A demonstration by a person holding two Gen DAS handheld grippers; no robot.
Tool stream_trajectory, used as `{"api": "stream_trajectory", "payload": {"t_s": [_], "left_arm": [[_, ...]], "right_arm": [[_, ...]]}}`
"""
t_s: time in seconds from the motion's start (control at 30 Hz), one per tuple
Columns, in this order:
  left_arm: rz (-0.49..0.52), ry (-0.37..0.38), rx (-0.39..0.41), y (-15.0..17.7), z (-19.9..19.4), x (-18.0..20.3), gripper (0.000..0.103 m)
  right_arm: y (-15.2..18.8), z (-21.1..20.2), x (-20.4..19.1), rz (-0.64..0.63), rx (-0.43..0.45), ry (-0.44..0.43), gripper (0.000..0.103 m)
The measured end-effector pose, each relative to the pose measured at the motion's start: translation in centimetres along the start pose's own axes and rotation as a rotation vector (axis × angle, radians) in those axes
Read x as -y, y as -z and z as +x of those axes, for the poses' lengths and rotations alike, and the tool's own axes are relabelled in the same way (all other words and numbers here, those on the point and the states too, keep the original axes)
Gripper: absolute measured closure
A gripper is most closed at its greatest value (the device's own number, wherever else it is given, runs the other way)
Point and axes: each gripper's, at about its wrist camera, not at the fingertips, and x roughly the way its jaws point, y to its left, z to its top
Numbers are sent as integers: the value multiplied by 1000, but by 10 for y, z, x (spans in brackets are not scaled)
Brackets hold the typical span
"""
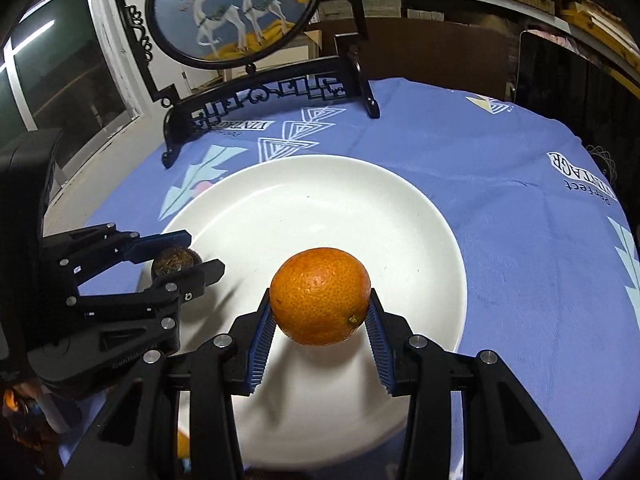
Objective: Organize fruits
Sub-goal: 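Carry both fruits over the white plate and open both tools to release, then grasp the pale yellow fruit with right tool while left tool grasps a red plum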
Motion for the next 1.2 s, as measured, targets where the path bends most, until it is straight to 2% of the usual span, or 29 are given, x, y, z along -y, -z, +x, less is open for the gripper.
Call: {"api": "stream_trajectory", "payload": {"t_s": [0.07, 0.1, 0.17, 0.2, 0.33, 0.4, 0.57, 0.63, 0.87, 1.03, 1.2], "left_arm": [[7, -4, 2, 0, 3, 1, 62], [8, -12, 6, 0, 3, 2, 57], [9, -22, 13, 0, 1, 2, 43], [9, -29, 22, 1, -1, 1, 41], [18, -34, 38, 4, -13, 2, 40], [18, -38, 52, 8, -22, 2, 35], [5, -34, 94, 28, -55, -3, 29], [7, -37, 116, 42, -72, -6, 23], [42, -5, 167, 108, -122, -14, 16], [75, 47, 138, 154, -132, -13, 15], [134, 69, 95, 184, -130, -4, 15]], "right_arm": [[-2, 6, 1, 2, -17, 3, 57], [-3, 7, 2, 7, -24, 5, 55], [-4, 3, 3, 17, -2, 16, 44], [-4, -3, 3, 19, 24, 27, 39], [1, -25, 3, 20, 53, 18, 38], [5, -36, 3, 16, 61, 23, 37], [40, -74, -6, -3, 71, 21, 33], [56, -87, -13, -25, 72, 17, 27], [133, -127, -48, -160, 63, 0, 24], [173, -116, -63, -236, -16, 5, 24], [182, -97, -61, -217, -55, 13, 24]]}}
